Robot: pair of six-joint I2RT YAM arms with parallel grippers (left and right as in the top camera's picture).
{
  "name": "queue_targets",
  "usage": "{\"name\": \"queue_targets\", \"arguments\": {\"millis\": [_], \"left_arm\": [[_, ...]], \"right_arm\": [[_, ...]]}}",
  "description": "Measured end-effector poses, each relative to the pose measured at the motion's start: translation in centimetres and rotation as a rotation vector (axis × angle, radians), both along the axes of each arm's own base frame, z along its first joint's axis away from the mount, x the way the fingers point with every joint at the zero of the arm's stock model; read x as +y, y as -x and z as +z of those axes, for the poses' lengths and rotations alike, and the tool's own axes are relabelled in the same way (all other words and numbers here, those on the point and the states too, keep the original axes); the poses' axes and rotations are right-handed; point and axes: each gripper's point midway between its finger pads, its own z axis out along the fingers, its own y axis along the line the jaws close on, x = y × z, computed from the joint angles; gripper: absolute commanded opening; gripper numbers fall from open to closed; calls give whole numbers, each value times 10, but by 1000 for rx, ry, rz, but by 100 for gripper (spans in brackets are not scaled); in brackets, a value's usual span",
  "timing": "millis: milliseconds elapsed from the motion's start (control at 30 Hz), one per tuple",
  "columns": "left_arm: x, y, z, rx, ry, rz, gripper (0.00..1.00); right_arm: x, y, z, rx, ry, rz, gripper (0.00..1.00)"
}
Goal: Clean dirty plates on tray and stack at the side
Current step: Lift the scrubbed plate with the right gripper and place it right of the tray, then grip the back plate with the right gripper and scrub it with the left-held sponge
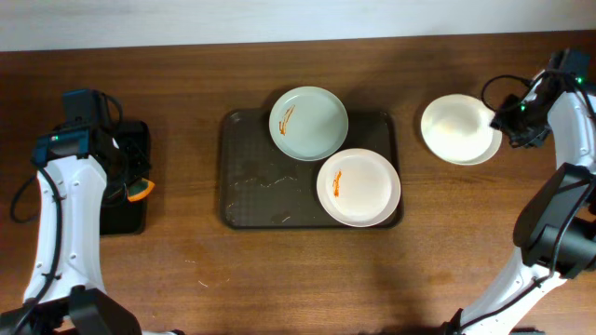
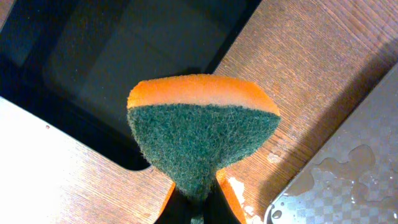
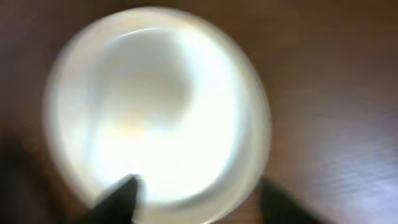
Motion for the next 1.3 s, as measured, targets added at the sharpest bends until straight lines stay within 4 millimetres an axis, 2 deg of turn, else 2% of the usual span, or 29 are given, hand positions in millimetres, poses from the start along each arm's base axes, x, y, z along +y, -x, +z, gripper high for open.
{"name": "queue_targets", "arguments": {"millis": [33,67,100,133,167,200,267,367,400,467,533,567,633,667,733,767,900,1033,1100,1200,1300], "left_arm": [[0,0,0,0,0,0,0],[0,0,0,0,0,0,0],[0,0,0,0,0,0,0],[0,0,0,0,0,0,0],[0,0,0,0,0,0,0],[0,0,0,1,0,0,0],[0,0,0,0,0,0,0],[0,0,0,0,0,0,0],[0,0,0,0,0,0,0],[0,0,0,0,0,0,0],[0,0,0,0,0,0,0],[0,0,0,0,0,0,0],[0,0,0,1,0,0,0],[0,0,0,0,0,0,0],[0,0,0,0,0,0,0],[0,0,0,1,0,0,0],[0,0,0,1,0,0,0],[0,0,0,1,0,0,0],[0,0,0,1,0,0,0],[0,0,0,1,0,0,0],[0,0,0,1,1,0,0]], "right_arm": [[33,-11,9,-79,-134,114,76],[47,-15,13,-102,-176,152,76],[75,-21,18,-128,-228,219,76],[115,-30,23,-153,-263,317,76],[162,-38,27,-178,-281,421,76],[197,-48,29,-201,-265,475,76],[251,-56,23,-188,-158,496,76],[306,-51,13,-159,9,465,73],[318,-49,8,-151,32,448,70],[330,-46,-15,-108,65,398,69],[324,-46,-27,-81,90,363,69],[321,-45,-31,-72,102,355,64],[316,-45,-39,-56,131,346,49],[315,-45,-45,-44,136,345,49],[314,-43,-57,-19,139,348,38],[314,-41,-59,-12,140,350,24],[320,-38,-60,0,100,358,4],[339,-31,-59,8,24,406,4],[359,-20,-60,24,4,456,4],[398,17,-65,90,14,578,4],[419,40,-67,122,31,663,4]]}}
